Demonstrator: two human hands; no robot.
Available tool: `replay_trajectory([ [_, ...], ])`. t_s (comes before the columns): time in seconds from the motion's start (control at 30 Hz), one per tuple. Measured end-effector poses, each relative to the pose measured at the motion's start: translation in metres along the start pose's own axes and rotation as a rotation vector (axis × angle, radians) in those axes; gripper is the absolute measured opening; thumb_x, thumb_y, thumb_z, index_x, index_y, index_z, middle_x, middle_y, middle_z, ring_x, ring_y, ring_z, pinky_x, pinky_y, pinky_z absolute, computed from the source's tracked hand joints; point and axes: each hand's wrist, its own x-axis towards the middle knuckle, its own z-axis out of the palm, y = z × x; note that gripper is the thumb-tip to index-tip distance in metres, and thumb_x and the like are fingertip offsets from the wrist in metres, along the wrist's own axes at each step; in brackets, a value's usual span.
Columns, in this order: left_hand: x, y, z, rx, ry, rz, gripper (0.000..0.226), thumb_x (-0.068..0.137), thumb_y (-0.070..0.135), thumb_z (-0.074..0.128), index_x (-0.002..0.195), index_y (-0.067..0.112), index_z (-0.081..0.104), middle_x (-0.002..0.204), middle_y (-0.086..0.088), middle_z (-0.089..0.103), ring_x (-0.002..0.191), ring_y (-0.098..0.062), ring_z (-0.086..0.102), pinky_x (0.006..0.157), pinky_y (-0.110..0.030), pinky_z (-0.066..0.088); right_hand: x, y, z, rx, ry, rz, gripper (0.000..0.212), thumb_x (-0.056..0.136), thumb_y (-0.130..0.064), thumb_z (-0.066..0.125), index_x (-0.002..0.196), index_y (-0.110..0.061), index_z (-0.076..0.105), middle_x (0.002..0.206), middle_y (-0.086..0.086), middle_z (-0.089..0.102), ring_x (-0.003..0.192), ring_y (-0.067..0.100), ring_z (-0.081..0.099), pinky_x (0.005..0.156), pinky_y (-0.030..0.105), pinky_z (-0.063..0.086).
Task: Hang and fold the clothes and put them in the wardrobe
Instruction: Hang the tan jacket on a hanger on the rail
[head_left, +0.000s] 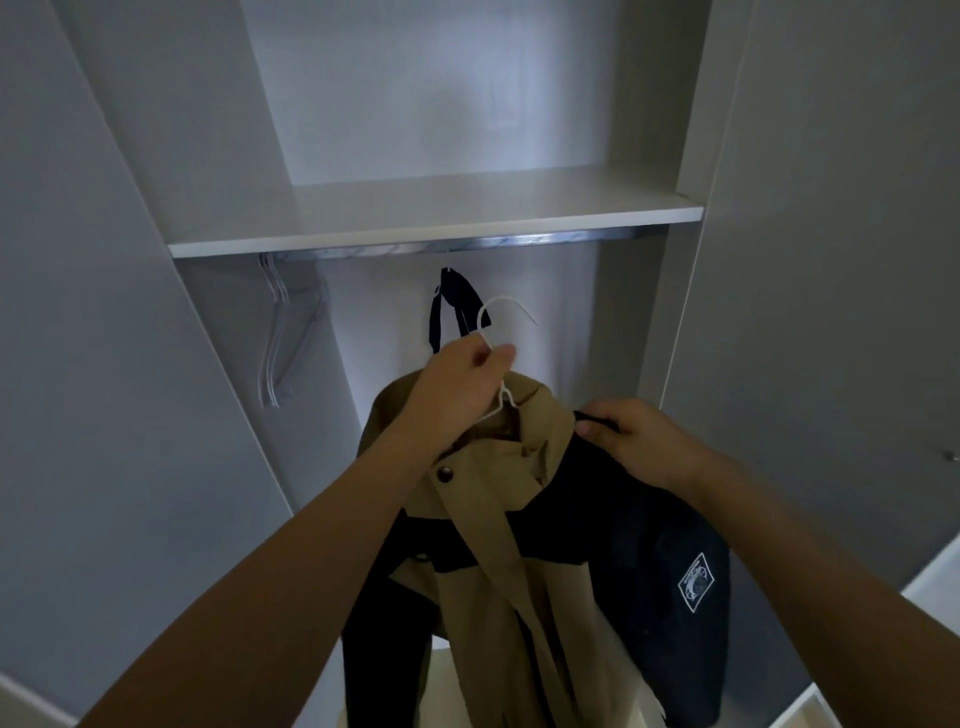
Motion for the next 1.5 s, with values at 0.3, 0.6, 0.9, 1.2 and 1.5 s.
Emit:
replay_trajectory([
  [0.3, -0.005, -0.024, -0.011, -0.016, 0.185, -0.091, 0.038, 0.097, 0.017, 0.047, 0.062, 0.004, 0.055, 0.056, -0.009, 0.052, 0.049, -0.013, 0.048, 0.053, -0.026, 0.041, -0.016, 0.022, -0.040, -0.505, -0.013, 0.076, 0.022, 0.101, -0.033, 0.043, 0.081, -0.039, 0.050, 0.090, -0.003, 0.062, 0.090, 0.021, 0.061, 0.079, 0.032, 0.046],
  [0.6, -0.023, 0.001, -0.004, -0.005, -0.107, 0.174, 0.030, 0.095, 0.037, 0.047, 0.078, 0.022, 0.066, 0.074, 0.008, 0.072, 0.070, 0.001, 0.065, 0.072, -0.026, 0.049, 0.016, -0.008, 0.024, -0.099, 0.029, 0.118, 0.012, 0.080, 0.002, 0.050, 0.082, -0.008, 0.055, 0.075, 0.003, 0.058, 0.076, 0.022, 0.058, 0.062, 0.030, 0.042],
  [0.9, -0.063, -0.104, -0.114, 0.261, -0.427, -0.368, 0.055, 0.064, 0.031, 0.060, 0.118, 0.021, 0.059, 0.117, -0.009, 0.062, 0.106, -0.024, 0.062, 0.089, -0.031, 0.051, 0.081, -0.038, 0.030, 0.259, 0.255, 0.238, 0.023, 0.077, 0.006, 0.039, 0.073, -0.002, 0.060, 0.069, 0.012, 0.057, 0.066, 0.023, 0.053, 0.061, 0.032, 0.043],
  [1.2, -0.137, -0.132, -0.158, 0.022, -0.236, -0.521, 0.025, 0.073, 0.028, 0.061, 0.052, 0.016, 0.055, 0.058, 0.006, 0.057, 0.061, -0.013, 0.054, 0.063, -0.025, 0.039, 0.131, -0.085, 0.130, 0.217, -0.184, 0.244, 0.045, 0.091, 0.005, 0.038, 0.054, -0.020, 0.033, 0.059, 0.002, 0.038, 0.056, 0.013, 0.036, 0.055, 0.022, 0.028],
  [1.5, -0.155, -0.130, -0.162, -0.208, 0.049, -0.509, 0.021, 0.090, 0.013, 0.053, 0.079, 0.006, 0.069, 0.073, -0.007, 0.065, 0.069, -0.018, 0.061, 0.068, -0.029, 0.048, 0.173, -0.120, 0.170, 0.200, -0.250, 0.259, 0.024, 0.088, -0.004, 0.048, 0.102, 0.003, 0.066, 0.099, 0.017, 0.065, 0.090, 0.030, 0.063, 0.081, 0.034, 0.053],
])
